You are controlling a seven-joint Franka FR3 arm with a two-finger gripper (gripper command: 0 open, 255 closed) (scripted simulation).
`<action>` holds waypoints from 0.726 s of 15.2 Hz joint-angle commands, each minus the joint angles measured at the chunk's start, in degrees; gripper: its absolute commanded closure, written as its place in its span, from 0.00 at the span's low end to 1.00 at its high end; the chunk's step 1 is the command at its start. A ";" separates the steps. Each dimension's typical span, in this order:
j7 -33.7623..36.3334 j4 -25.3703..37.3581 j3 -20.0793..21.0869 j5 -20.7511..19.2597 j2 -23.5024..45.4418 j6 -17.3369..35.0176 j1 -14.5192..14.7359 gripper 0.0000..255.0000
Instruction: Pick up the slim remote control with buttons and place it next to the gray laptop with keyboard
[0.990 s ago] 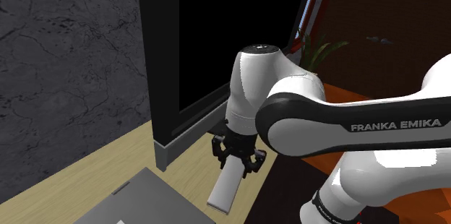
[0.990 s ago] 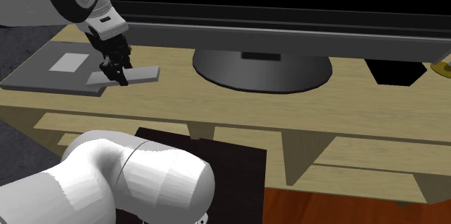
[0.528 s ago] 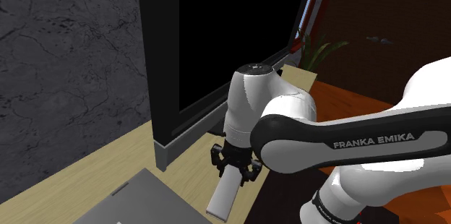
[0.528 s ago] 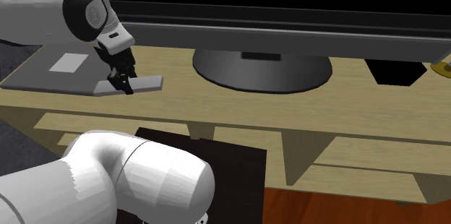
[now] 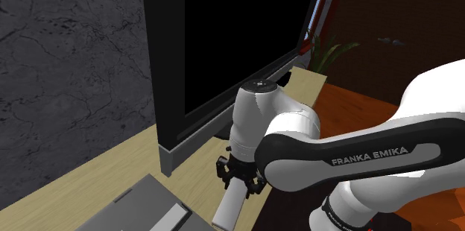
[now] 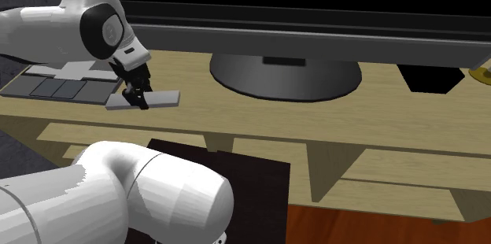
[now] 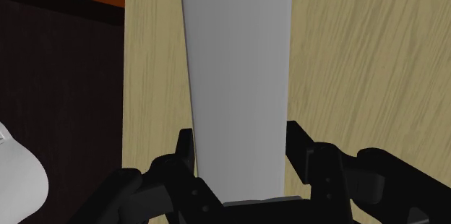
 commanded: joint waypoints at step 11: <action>0.00 -0.02 0.05 0.02 0.06 0.11 -0.02 0.00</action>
